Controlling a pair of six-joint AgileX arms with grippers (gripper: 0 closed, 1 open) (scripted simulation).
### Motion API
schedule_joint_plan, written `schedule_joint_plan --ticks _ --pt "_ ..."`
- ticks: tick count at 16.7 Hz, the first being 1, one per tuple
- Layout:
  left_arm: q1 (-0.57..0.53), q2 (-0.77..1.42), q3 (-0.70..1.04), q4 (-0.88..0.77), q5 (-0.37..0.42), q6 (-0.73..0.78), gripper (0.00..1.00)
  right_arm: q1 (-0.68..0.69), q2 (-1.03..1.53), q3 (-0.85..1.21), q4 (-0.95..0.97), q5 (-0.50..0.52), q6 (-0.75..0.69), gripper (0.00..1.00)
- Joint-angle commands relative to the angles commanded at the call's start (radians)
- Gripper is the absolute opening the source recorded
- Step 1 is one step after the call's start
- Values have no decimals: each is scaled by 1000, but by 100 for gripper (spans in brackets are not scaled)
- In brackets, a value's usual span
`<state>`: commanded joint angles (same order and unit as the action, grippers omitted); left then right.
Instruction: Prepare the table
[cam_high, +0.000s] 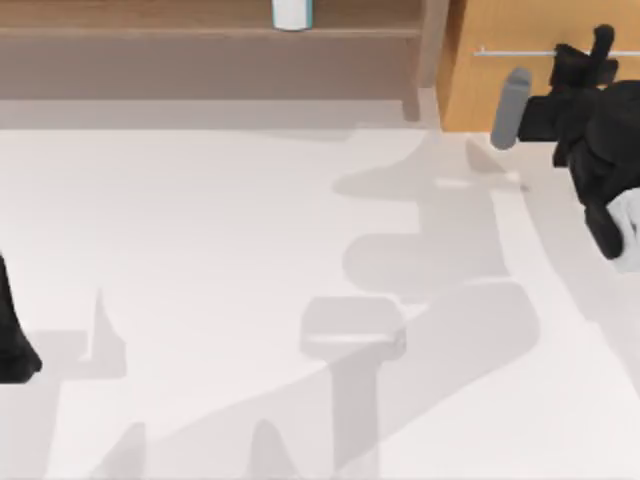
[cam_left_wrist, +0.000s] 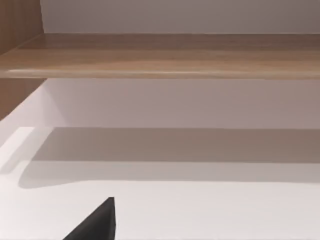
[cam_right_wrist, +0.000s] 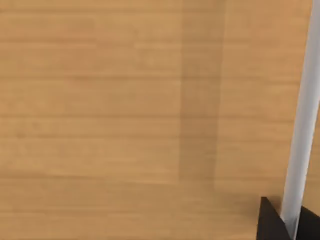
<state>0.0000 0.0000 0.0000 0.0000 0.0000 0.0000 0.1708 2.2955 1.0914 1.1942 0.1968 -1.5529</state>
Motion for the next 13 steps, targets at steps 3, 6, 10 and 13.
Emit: schedule_joint_plan --ticks 3,6,10,13 --pt "0 0 0 0 0 0 100 -3 6 12 -9 -1 2 0" --pt "0 0 0 0 0 0 100 -3 6 12 -9 -1 2 8" --pt "0 0 0 0 0 0 100 -3 6 12 -9 -1 2 38" --pt "0 0 0 0 0 0 100 -3 6 12 -9 -1 2 60"
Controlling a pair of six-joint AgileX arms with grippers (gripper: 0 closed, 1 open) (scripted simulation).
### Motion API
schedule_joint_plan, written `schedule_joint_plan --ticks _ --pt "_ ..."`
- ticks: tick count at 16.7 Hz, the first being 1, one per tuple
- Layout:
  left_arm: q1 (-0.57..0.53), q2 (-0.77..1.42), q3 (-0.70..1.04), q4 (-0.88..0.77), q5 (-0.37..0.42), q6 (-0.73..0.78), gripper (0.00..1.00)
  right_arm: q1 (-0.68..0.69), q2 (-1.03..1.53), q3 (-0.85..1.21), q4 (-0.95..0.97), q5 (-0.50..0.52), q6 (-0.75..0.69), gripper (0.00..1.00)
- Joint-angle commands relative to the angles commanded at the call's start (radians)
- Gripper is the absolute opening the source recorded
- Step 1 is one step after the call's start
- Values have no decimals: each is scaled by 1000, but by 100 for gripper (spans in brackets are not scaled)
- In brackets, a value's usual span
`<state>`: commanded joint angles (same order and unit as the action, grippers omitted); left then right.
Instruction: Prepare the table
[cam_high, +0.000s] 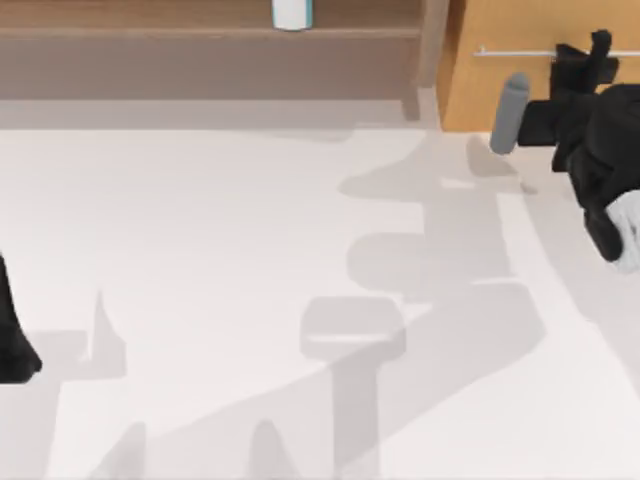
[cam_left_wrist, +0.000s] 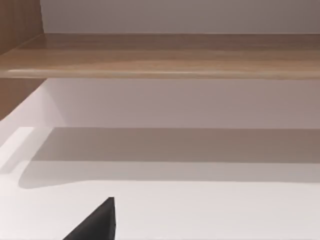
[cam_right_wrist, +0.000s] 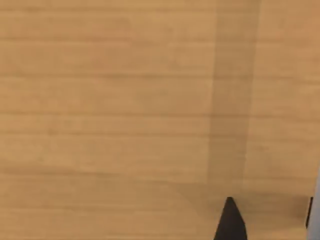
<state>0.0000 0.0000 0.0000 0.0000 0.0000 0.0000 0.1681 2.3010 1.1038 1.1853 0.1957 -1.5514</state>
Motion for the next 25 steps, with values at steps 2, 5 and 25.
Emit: schedule_joint_plan --ticks 2,5,25 --pt "0 0 0 0 0 0 100 0 0 0 0 0 0 75" --pt "0 0 0 0 0 0 100 0 0 0 0 0 0 98" --pt "0 0 0 0 0 0 100 34 -69 -179 78 19 13 100"
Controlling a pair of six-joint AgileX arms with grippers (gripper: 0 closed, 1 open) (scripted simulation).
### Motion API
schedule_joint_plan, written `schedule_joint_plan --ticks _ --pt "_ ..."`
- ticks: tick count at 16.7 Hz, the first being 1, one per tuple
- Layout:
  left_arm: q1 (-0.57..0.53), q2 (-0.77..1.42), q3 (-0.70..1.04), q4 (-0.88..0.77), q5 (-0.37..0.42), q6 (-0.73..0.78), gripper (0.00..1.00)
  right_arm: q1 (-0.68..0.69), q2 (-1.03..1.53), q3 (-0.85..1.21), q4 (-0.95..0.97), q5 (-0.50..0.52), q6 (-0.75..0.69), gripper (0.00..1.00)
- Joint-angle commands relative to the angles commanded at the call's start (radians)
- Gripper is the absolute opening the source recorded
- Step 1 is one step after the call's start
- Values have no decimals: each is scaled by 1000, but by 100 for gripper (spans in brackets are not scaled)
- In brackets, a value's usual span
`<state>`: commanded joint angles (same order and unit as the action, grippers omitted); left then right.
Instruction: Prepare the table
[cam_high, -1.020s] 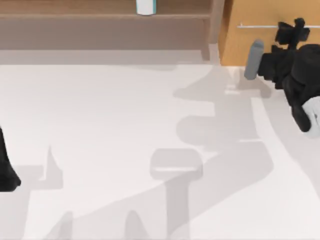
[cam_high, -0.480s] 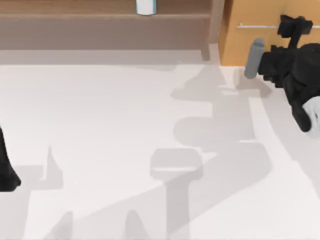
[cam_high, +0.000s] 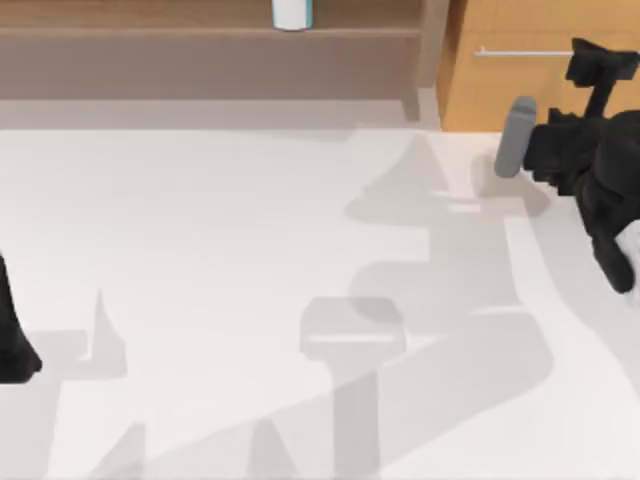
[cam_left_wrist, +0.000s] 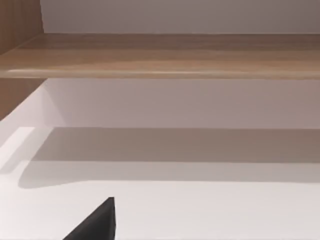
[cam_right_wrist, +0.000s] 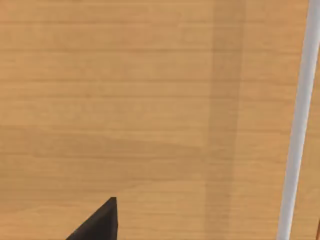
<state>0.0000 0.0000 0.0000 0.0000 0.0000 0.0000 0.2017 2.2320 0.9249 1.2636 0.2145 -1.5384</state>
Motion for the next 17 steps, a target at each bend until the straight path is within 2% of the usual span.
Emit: schedule_joint_plan --ticks 10,13,17 --pt "0 0 0 0 0 0 100 26 -7 -29 9 11 21 100" --pt "0 0 0 0 0 0 100 127 -25 -8 -21 44 110 100" --pt "0 0 0 0 0 0 100 297 -33 65 -112 125 318 100"
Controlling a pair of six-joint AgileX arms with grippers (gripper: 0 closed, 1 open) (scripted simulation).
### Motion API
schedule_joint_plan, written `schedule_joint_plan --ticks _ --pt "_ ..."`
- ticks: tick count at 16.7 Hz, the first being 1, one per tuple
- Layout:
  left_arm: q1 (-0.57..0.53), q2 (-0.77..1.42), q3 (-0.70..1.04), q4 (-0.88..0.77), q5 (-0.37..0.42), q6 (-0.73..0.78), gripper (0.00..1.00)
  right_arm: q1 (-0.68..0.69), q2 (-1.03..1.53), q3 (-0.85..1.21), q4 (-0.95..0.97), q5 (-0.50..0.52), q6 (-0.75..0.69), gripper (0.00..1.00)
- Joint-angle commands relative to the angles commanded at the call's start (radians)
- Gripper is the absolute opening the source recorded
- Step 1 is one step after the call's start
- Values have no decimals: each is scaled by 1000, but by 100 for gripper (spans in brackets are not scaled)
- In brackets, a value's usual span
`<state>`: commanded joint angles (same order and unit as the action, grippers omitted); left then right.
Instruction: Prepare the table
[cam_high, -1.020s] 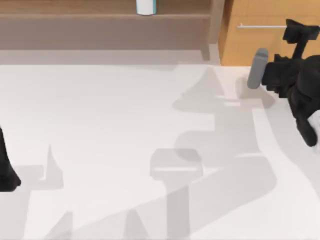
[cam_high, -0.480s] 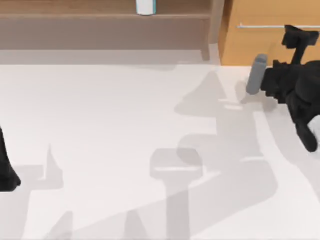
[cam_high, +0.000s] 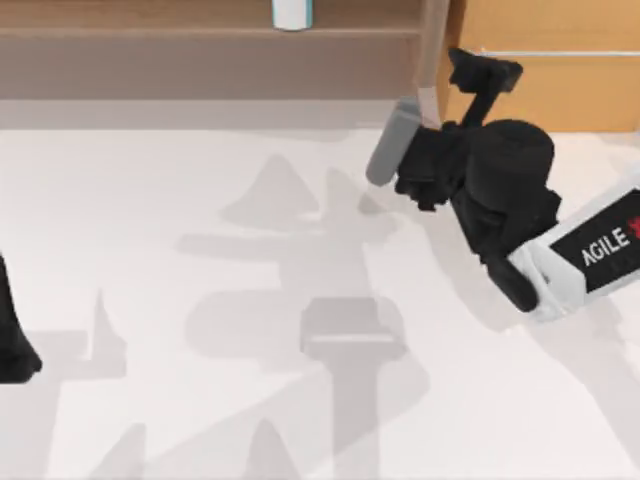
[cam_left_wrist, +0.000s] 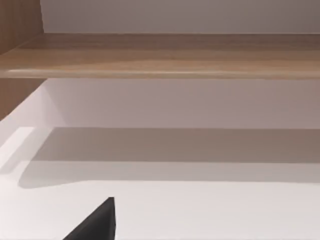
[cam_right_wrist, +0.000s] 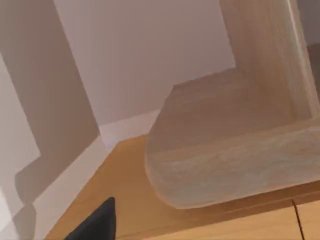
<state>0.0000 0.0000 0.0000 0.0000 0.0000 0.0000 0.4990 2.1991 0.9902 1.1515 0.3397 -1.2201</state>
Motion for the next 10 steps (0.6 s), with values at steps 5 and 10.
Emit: schedule_joint_plan --ticks 5,10 --pt "0 0 0 0 0 0 100 154 33 210 -179 138 358 100" --pt "0 0 0 0 0 0 100 225 96 490 -376 279 743 100"
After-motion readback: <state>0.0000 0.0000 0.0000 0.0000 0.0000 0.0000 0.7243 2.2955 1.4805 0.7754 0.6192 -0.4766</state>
